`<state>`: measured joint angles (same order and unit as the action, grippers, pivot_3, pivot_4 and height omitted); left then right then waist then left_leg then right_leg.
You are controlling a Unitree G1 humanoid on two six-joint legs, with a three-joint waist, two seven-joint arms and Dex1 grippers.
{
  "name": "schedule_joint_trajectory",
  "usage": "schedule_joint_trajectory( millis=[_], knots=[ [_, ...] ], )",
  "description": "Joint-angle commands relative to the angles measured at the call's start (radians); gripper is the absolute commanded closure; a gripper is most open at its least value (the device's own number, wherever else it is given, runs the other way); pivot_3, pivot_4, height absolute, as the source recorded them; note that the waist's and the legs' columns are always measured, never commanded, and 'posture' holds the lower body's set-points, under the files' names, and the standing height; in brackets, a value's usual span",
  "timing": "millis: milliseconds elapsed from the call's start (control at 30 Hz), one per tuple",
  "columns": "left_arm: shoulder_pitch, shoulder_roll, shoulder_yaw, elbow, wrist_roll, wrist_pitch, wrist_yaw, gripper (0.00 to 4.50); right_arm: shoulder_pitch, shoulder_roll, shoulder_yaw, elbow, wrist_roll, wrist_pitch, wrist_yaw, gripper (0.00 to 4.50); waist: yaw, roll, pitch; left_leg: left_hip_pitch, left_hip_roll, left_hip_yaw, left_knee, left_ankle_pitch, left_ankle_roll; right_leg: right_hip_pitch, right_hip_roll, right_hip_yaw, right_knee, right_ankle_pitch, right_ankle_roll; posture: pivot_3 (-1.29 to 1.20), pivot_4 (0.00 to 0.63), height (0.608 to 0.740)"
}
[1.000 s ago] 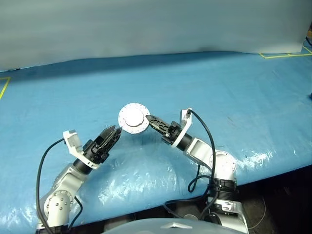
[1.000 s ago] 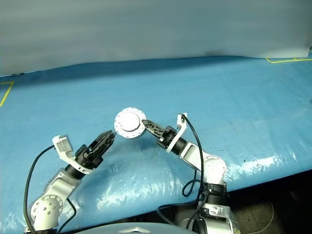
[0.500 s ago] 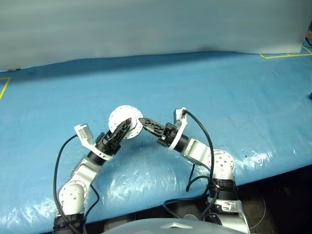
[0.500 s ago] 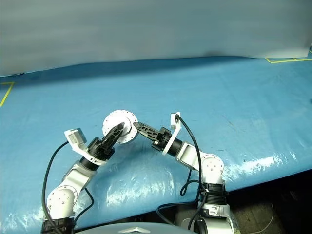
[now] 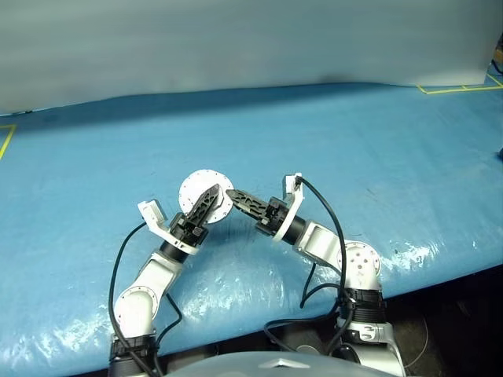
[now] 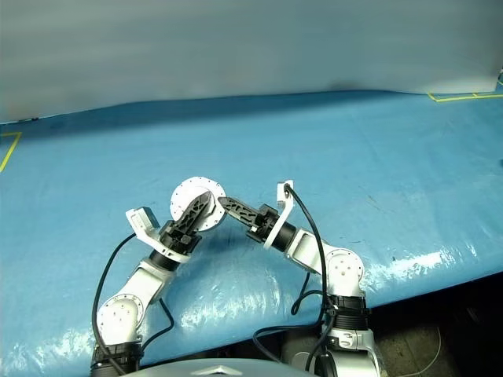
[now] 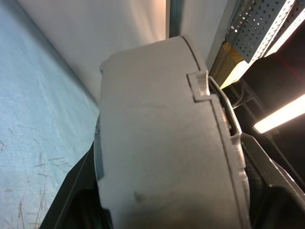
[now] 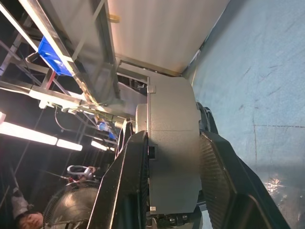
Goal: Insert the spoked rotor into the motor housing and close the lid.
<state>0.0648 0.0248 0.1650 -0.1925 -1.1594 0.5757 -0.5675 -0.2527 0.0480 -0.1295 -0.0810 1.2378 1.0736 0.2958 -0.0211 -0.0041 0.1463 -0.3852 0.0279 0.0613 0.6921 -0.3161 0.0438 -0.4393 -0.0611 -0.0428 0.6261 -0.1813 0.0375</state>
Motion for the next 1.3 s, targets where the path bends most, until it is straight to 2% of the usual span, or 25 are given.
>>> schedule_joint_trajectory(
  millis=[33, 300, 400, 467, 533, 900, 1100, 1300],
  knots=[
    [0.014, 0.010, 0.036, -0.025, 0.019, -0.028, 0.022, 1.79, -0.019, 0.022, 0.009, -0.044, 0.035, -0.016, 0.008, 3.29, 0.000, 0.000, 0.000, 0.000, 0.000, 0.000, 0.000, 0.000, 0.000, 0.000, 0.000, 0.000, 0.000, 0.000, 0.000, 0.00, 0.150, 0.740],
    [-0.003, -0.007, 0.033, -0.015, 0.093, -0.079, 0.110, 1.79, -0.022, 0.042, 0.028, -0.055, -0.063, -0.103, -0.015, 3.29, 0.001, 0.000, 0.000, 0.000, 0.000, 0.000, 0.001, 0.000, 0.000, 0.000, 0.000, 0.000, 0.000, 0.000, 0.000, 0.00, 0.150, 0.740],
    [-0.022, -0.010, 0.054, 0.008, 0.113, -0.104, 0.150, 1.83, -0.022, 0.041, 0.034, -0.052, -0.064, -0.105, -0.005, 2.30, 0.001, 0.000, 0.000, 0.000, 0.000, 0.000, 0.001, 0.000, 0.000, 0.000, 0.000, 0.000, 0.000, 0.000, 0.000, 0.00, 0.150, 0.740],
    [-0.037, -0.011, 0.066, 0.026, 0.139, -0.123, 0.174, 2.11, -0.025, 0.041, 0.032, -0.045, -0.049, -0.087, 0.004, 1.62, 0.001, 0.000, 0.000, 0.000, 0.000, 0.000, 0.001, 0.000, 0.000, 0.000, 0.000, 0.000, 0.000, 0.000, 0.000, 0.00, 0.150, 0.740],
    [-0.046, -0.013, 0.074, 0.028, 0.154, -0.142, 0.176, 2.11, -0.027, 0.041, 0.030, -0.036, -0.041, -0.075, -0.004, 0.99, -0.005, 0.000, 0.000, 0.001, 0.000, 0.000, 0.001, 0.000, 0.000, 0.001, 0.001, 0.001, 0.000, 0.000, 0.000, 0.00, 0.150, 0.740],
    [-0.135, 0.002, 0.165, 0.093, 0.232, -0.230, 0.211, 2.11, -0.026, 0.030, 0.036, -0.040, -0.049, -0.084, -0.016, 0.95, 0.007, -0.001, 0.000, -0.001, 0.000, 0.000, 0.003, 0.000, 0.001, 0.000, 0.000, 0.000, 0.000, 0.001, 0.001, 0.00, 0.150, 0.740],
    [-0.212, 0.039, 0.239, 0.190, 0.355, -0.332, 0.319, 2.11, -0.028, 0.024, 0.046, -0.036, -0.086, -0.098, -0.028, 0.95, 0.004, -0.001, 0.000, -0.001, 0.000, 0.000, 0.003, 0.000, 0.000, 0.000, 0.000, 0.000, 0.000, 0.001, 0.001, 0.00, 0.150, 0.740],
    [-0.204, 0.073, 0.197, 0.253, 0.455, -0.307, 0.322, 2.11, -0.025, 0.016, 0.058, -0.044, -0.124, -0.110, -0.023, 0.95, 0.010, -0.003, -0.002, -0.002, -0.001, 0.000, 0.004, 0.002, -0.003, 0.000, 0.000, -0.001, -0.001, 0.002, 0.002, 0.00, 0.150, 0.740]
  ],
)
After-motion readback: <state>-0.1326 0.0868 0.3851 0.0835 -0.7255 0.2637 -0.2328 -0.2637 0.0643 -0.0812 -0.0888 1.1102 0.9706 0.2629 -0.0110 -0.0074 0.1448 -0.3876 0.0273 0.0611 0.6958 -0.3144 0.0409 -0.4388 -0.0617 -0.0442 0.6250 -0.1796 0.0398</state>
